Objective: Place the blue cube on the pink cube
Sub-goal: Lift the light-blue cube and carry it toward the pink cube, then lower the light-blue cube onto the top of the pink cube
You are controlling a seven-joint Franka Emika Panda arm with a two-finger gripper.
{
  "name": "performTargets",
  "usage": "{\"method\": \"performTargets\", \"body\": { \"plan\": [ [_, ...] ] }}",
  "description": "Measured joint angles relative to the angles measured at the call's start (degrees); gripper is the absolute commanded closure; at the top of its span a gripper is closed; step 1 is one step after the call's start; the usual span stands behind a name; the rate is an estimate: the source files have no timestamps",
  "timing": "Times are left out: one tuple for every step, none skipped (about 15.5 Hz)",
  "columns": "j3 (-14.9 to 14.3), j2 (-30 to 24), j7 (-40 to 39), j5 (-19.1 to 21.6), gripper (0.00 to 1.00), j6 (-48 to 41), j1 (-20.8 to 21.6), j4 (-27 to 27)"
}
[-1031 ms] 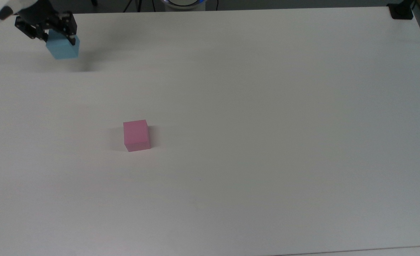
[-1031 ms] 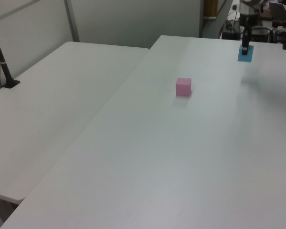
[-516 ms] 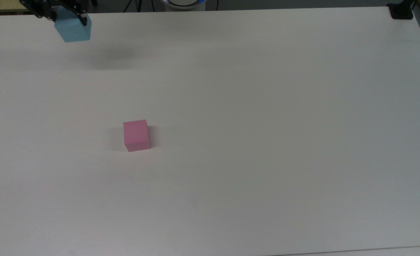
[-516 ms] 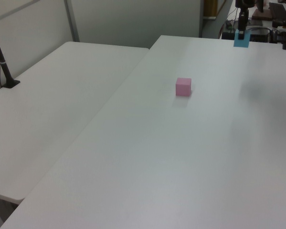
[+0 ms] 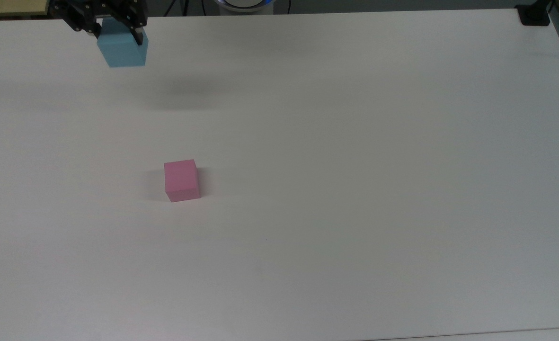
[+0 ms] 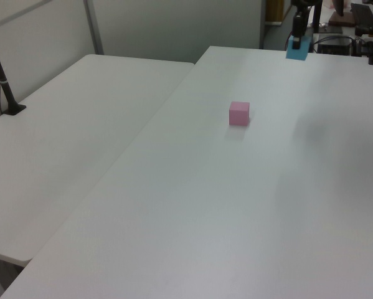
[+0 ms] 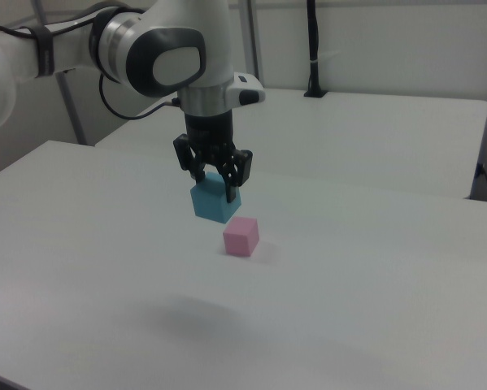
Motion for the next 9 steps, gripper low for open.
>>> {"method": "performTargets", "body": {
  "plan": [
    [0.68,0.47,1.40,0.00,0.47,1.67,0.02,0.03],
    [1.39,1.18,2.71,0.00,0.47,3.50,0.03,0.03],
    [2.06,2.11,3.96,0.00,0.47,5.42,0.05,0.06],
    [2.69,3.26,5.22,0.00,0.47,7.30,0.05,0.24],
    [3.30,4.74,6.31,0.00,0.47,8.79,0.08,0.72],
    [3.81,6.39,7.25,0.00,0.47,9.48,0.13,1.50],
    [4.18,8.18,8.01,0.00,0.47,9.88,0.27,2.50],
    [4.32,9.99,8.47,0.00,0.48,10.13,0.62,3.68],
    [4.34,11.81,8.78,0.00,0.48,10.19,1.16,4.96]
  ]
}}
